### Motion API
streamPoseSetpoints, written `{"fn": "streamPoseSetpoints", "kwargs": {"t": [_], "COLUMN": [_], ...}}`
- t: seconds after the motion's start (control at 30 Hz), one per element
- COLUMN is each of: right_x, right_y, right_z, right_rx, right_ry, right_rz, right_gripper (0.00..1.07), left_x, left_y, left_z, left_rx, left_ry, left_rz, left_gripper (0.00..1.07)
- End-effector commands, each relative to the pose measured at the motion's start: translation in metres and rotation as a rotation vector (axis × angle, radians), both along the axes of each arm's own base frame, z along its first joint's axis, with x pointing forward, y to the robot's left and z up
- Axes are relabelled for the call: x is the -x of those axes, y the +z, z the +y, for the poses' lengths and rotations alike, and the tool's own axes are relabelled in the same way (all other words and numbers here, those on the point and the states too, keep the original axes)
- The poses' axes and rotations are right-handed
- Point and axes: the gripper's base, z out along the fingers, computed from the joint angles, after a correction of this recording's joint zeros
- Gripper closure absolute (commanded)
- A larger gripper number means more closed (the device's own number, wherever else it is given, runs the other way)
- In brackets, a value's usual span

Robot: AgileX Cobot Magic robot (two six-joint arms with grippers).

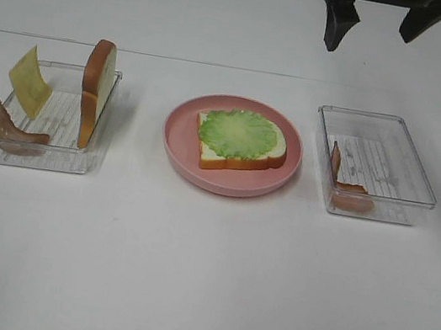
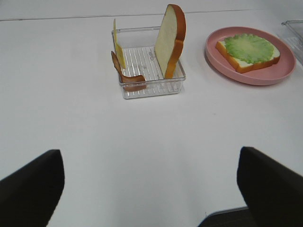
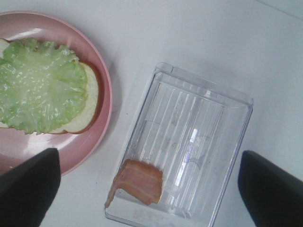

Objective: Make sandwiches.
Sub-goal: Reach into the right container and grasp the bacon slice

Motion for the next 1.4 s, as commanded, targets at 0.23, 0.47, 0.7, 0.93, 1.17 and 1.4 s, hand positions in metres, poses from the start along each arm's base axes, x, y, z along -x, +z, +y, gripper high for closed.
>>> {"fn": "streamPoseSetpoints", "kwargs": {"t": [0.23,0.47,0.7,0.93,1.17,1.4], "right_x": [0.02,0.027,0.026,0.022,0.019,0.017], "right_y": [-0.04,-0.066,-0.083,-0.1,-0.115,-0.125], "right_z": [-0.012,-0.014,-0.012,-0.007,-0.007,-0.006], "right_rx": [-0.005,0.01,-0.003,-0.036,-0.027,-0.023], "right_ry": [-0.042,-0.041,-0.04,-0.047,-0.048,-0.049], "right_rz": [0.234,0.282,0.29,0.312,0.339,0.351], "right_gripper": [0.08,0.08,0.08,0.08,0.08,0.1], "left_x": [0.001,0.001,0.001,0.001,0.001,0.001], "left_y": [-0.001,-0.001,-0.001,-0.001,-0.001,-0.001], "left_z": [0.0,0.0,0.0,0.0,0.0,0.0], "left_rx": [0.002,0.002,0.002,0.002,0.002,0.002], "left_ry": [0.005,0.005,0.005,0.005,0.005,0.005], "left_rz": [-0.015,-0.015,-0.015,-0.015,-0.015,-0.015], "left_gripper": [0.16,0.16,0.16,0.16,0.16,0.16]}}
